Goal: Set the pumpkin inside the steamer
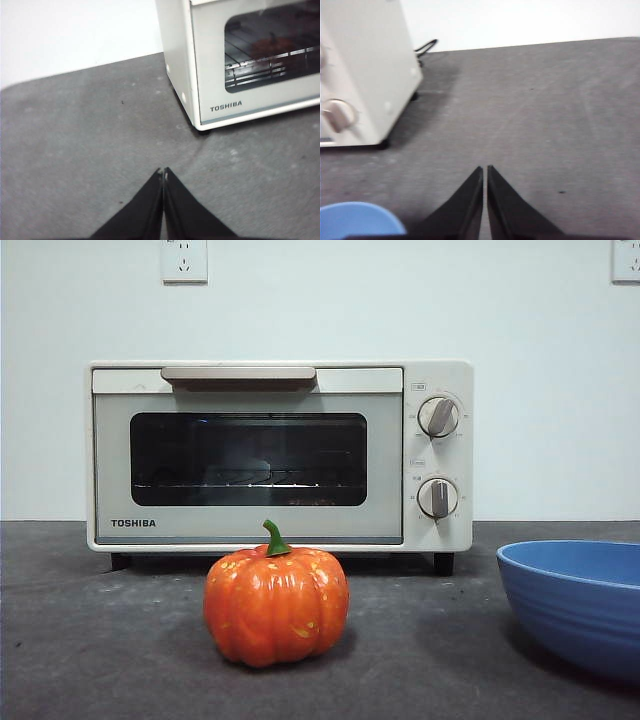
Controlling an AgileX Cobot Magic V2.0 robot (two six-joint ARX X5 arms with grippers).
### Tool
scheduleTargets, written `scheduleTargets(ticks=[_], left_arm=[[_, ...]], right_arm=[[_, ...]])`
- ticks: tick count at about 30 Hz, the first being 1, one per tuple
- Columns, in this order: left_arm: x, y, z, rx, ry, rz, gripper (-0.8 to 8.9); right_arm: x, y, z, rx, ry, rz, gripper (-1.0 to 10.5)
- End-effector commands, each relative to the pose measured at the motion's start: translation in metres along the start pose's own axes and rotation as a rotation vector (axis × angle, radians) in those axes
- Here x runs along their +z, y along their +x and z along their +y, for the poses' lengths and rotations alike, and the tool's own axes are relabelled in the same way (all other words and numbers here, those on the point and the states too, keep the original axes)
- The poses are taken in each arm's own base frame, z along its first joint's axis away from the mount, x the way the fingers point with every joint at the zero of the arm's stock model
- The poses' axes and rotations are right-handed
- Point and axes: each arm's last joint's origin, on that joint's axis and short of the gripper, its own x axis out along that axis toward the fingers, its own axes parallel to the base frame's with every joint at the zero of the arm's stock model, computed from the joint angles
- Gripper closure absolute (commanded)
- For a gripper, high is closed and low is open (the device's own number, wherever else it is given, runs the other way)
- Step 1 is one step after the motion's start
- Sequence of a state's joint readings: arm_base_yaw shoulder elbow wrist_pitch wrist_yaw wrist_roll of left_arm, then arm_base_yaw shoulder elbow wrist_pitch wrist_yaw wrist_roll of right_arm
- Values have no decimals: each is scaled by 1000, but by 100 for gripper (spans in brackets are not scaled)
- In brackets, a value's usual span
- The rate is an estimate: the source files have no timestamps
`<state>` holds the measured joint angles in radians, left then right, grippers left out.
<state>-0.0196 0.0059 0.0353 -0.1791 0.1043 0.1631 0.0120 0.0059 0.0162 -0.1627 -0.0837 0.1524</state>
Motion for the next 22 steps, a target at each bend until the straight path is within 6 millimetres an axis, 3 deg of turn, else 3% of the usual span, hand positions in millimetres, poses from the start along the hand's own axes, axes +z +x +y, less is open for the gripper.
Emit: scheduleTargets(ticks=[1,12,22], left_arm=[[-3,1,0,2,-284,5,799],[3,0,1,-4,-677,-32,799],[43,-16,5,-41,-738,-103,799]], right_arm=[[-1,0,1,55,96,3,936],[3,-1,3,91,265,12,936],[51,-20,12,132,246,-125,937]])
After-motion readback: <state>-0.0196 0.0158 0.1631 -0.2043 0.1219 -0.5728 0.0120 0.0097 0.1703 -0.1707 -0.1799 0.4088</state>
